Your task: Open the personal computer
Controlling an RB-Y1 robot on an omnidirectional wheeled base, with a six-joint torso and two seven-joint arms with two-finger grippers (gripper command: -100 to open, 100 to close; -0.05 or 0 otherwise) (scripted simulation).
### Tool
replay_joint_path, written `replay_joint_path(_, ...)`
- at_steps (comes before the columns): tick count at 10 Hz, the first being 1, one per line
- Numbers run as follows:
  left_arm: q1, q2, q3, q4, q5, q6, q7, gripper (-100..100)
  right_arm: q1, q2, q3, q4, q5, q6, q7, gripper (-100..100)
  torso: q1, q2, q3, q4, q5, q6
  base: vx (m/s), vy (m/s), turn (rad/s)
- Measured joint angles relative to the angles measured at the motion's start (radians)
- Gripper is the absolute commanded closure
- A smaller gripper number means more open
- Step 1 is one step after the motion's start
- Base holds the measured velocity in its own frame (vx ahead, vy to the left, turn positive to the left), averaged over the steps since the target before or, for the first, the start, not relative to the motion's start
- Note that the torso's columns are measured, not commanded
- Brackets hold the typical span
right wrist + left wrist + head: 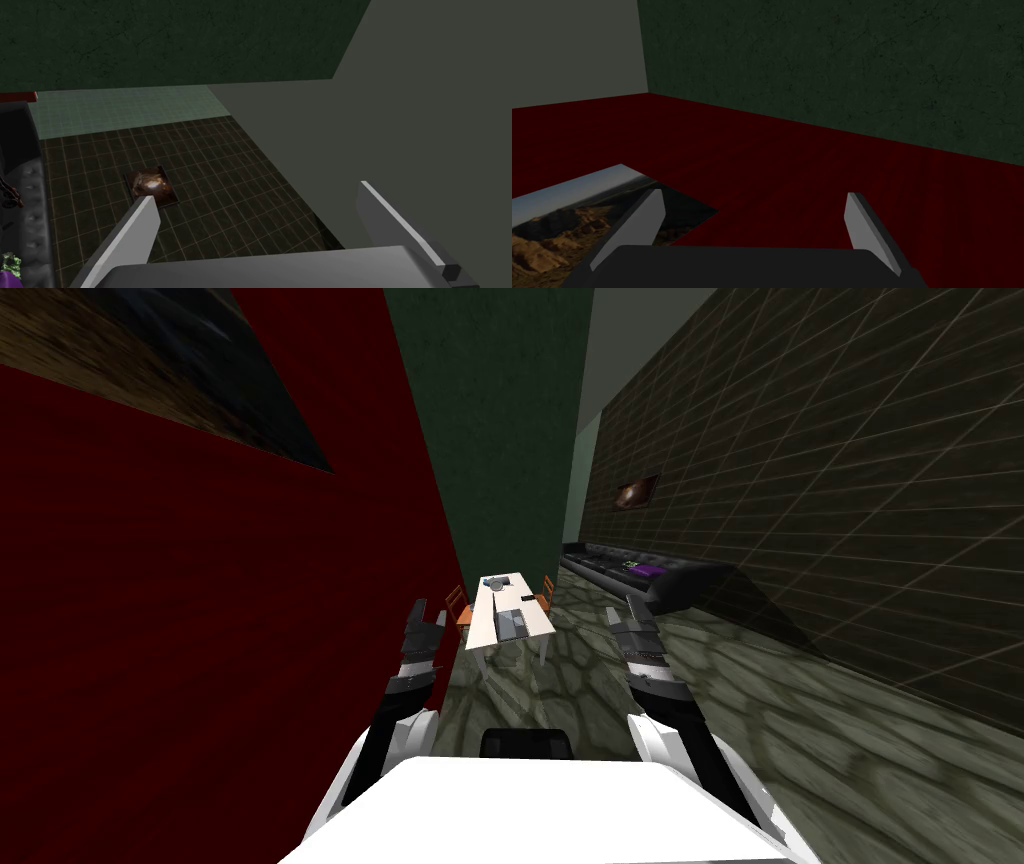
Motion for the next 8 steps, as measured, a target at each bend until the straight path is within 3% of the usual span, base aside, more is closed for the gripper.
replay_joint_path(2,0.000,0.000,0.000,0.000,0.000,0.000,0.000,0,0.000,0.000,0.000,0.000,0.000,0.000,0.000,0,0.000,0.104,-0.209,0.105,0.000,0.000,0.000,0.000,0.000)
replay_joint_path(8,0.000,0.000,0.000,0.000,0.000,0.000,0.000,0,0.000,0.000,0.000,0.000,0.000,0.000,0.000,0,0.000,0.544,-1.087,0.544,0.000,0.000,0.000,0.000,0.000)
